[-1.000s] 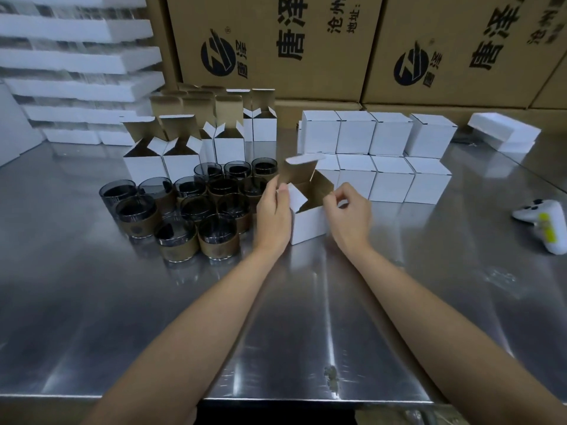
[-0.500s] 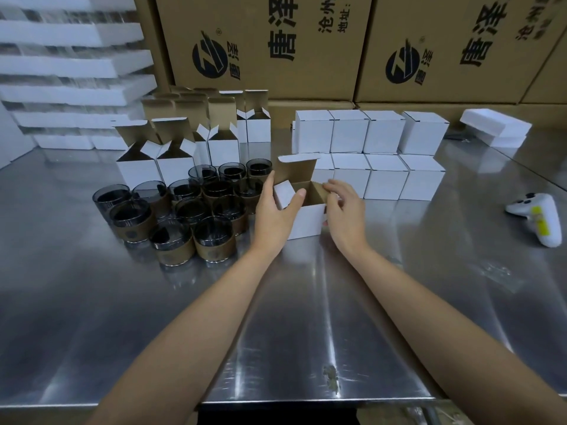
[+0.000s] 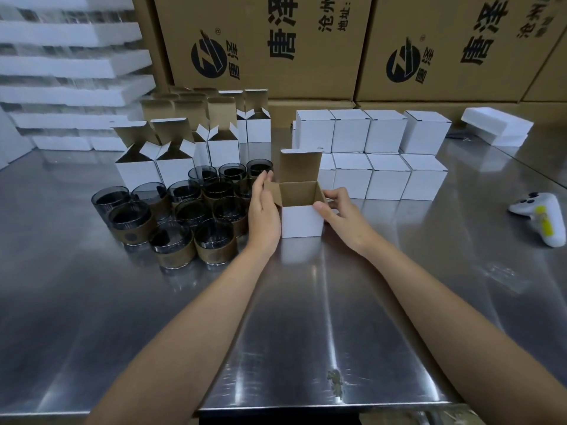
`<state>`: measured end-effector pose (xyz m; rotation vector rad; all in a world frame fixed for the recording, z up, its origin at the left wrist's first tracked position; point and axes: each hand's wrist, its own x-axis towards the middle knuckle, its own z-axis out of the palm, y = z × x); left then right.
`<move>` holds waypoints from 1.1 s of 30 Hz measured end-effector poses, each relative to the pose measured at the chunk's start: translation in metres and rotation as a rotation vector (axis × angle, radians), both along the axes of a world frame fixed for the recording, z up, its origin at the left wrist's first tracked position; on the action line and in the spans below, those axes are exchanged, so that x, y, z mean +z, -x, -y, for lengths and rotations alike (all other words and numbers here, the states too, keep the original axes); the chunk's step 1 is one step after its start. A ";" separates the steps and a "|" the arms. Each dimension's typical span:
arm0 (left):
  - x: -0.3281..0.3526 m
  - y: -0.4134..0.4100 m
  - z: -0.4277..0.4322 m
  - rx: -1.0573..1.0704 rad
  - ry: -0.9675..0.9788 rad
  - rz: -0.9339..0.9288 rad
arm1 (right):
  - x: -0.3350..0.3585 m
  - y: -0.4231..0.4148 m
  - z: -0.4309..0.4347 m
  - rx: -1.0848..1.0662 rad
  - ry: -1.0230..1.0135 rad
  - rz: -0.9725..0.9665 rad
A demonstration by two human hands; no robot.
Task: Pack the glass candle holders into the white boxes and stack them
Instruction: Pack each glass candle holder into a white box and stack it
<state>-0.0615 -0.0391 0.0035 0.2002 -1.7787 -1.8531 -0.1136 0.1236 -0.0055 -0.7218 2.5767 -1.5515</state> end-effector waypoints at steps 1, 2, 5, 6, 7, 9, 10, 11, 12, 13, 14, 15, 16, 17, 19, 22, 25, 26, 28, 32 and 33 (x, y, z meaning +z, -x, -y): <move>-0.001 0.001 0.000 0.000 0.020 0.021 | -0.001 0.002 -0.002 -0.001 -0.008 -0.001; -0.002 0.001 0.001 0.000 0.046 0.040 | -0.001 0.003 -0.004 -0.006 -0.014 -0.006; -0.005 0.003 -0.001 -0.042 0.084 0.097 | 0.001 0.005 -0.008 -0.035 -0.006 -0.020; -0.005 0.003 -0.002 -0.059 0.109 0.118 | 0.000 0.006 -0.009 -0.044 -0.001 -0.022; -0.005 0.003 -0.003 -0.077 0.124 0.138 | 0.000 0.006 -0.009 -0.044 0.001 -0.026; -0.005 0.003 -0.005 -0.126 0.144 0.178 | 0.000 0.005 -0.011 -0.027 -0.023 -0.037; -0.005 0.002 -0.005 -0.152 0.170 0.200 | 0.000 0.005 -0.011 -0.016 -0.041 -0.043; -0.005 0.001 -0.006 -0.180 0.194 0.220 | 0.000 0.004 -0.012 -0.004 -0.044 -0.048; -0.004 0.000 -0.006 -0.209 0.203 0.231 | -0.001 0.002 -0.013 0.010 -0.027 -0.049; -0.003 0.000 -0.007 -0.234 0.200 0.237 | -0.001 0.001 -0.014 0.020 0.005 -0.056; -0.003 0.000 -0.007 -0.249 0.190 0.236 | -0.001 0.001 -0.014 0.023 0.048 -0.068; -0.002 0.000 -0.008 -0.250 0.175 0.238 | 0.000 0.000 -0.015 0.023 0.100 -0.075; -0.002 0.000 -0.008 -0.244 0.162 0.242 | 0.000 0.000 -0.015 0.019 0.154 -0.077; 0.000 0.000 -0.008 -0.239 0.159 0.244 | 0.001 -0.001 -0.015 0.013 0.191 -0.086; 0.001 -0.001 -0.008 -0.247 0.170 0.234 | 0.003 -0.002 -0.014 0.029 0.220 -0.144; 0.002 -0.002 -0.011 -0.211 0.180 0.236 | 0.003 -0.003 -0.012 0.047 0.263 -0.210; 0.002 -0.002 -0.012 -0.166 0.199 0.219 | 0.000 -0.002 -0.010 -0.002 0.240 -0.324; 0.002 -0.003 -0.012 -0.165 0.215 0.206 | 0.000 -0.002 -0.010 -0.011 0.215 -0.340; 0.003 -0.004 -0.011 -0.161 0.241 0.181 | 0.000 -0.002 -0.010 -0.005 0.179 -0.332; 0.006 -0.006 -0.009 -0.150 0.227 0.146 | 0.002 -0.001 -0.009 0.037 0.071 -0.300; 0.006 -0.007 -0.009 -0.164 0.214 0.144 | 0.001 -0.001 -0.008 0.032 0.058 -0.292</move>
